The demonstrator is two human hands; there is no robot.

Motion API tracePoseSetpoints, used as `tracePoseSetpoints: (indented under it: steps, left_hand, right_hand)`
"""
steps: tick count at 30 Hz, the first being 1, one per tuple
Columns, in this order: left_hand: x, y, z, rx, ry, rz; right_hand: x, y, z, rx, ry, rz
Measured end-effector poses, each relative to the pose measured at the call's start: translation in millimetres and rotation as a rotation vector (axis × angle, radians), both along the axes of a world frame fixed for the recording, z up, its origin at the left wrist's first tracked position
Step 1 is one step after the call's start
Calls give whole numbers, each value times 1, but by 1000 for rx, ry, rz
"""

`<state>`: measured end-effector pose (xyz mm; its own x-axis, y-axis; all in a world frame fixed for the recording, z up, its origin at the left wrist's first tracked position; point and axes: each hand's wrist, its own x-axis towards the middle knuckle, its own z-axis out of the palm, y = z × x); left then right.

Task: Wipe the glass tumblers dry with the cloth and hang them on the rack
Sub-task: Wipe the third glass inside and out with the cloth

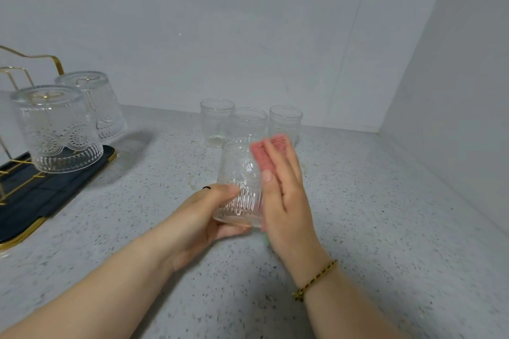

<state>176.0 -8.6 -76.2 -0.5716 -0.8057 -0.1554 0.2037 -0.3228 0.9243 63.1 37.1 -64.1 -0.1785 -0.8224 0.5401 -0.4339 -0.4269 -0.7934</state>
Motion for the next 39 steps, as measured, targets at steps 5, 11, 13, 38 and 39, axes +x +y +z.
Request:
tracePoseSetpoints:
  steps: [5, 11, 13, 38, 39]
  left_hand:
    - [-1, 8, 2, 15, 129, -26]
    - [4, 0, 6, -58, 48, 166]
    - [4, -1, 5, -86, -27, 150]
    - [1, 5, 0, -175, -148, 113]
    - [3, 4, 0, -164, -130, 98]
  right_hand:
    - [-13, -1, 4, 185, -445, 123]
    - [12, 7, -6, 152, -158, 106]
    - [15, 2, -11, 62, 32, 61]
    - [11, 3, -6, -46, -324, -69]
    - [9, 2, -4, -74, -338, -59]
